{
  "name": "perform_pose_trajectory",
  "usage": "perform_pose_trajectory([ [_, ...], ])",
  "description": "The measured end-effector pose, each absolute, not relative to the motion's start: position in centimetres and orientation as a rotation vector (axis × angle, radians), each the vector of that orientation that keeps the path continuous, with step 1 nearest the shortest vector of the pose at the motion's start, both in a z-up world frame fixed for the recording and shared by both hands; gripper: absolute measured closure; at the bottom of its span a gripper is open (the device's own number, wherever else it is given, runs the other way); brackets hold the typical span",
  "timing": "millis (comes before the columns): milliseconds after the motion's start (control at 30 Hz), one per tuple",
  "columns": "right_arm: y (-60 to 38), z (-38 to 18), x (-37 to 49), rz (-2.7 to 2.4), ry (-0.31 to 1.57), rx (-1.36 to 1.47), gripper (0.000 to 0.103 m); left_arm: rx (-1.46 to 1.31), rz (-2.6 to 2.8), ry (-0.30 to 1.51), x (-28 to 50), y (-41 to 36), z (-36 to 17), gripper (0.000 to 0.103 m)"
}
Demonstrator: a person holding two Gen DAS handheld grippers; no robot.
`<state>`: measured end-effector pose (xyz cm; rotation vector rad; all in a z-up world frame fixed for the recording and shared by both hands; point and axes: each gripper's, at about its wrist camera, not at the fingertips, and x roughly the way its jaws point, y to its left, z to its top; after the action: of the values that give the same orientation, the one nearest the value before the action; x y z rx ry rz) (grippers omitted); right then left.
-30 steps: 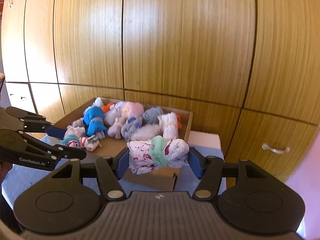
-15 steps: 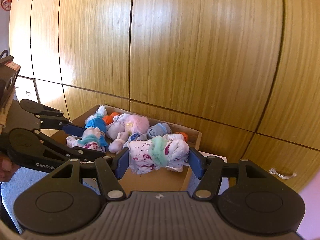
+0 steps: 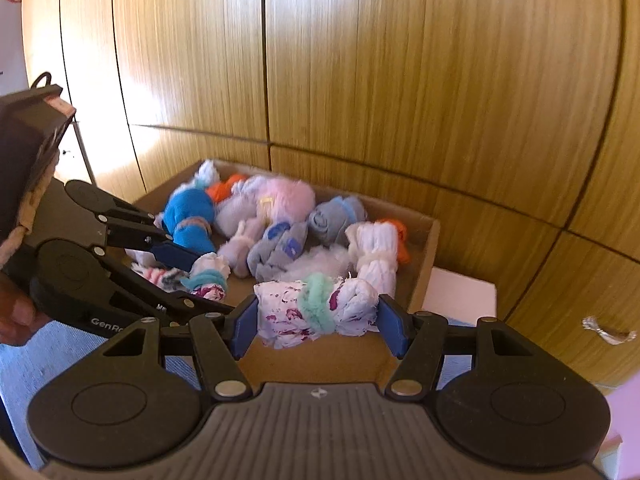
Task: Organize objects
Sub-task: 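Carry both socks into the tray and open both tools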
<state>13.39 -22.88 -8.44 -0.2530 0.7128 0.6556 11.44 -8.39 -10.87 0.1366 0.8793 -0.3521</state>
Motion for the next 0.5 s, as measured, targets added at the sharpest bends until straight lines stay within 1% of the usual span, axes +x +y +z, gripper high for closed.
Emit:
perform_pose_trajectory([
  [267, -22.2, -10.6, 15.1, 0.661, 0.778, -0.271, 0.044, 0.136, -0.314, 0.927, 12.4, -8.8, -12.3, 0.046],
  [500, -21.4, -11.4, 16.1, 0.663, 0.812, -0.294, 0.044, 0.127, -0.250, 0.921, 12.9, -8.8, -12.7, 0.046],
])
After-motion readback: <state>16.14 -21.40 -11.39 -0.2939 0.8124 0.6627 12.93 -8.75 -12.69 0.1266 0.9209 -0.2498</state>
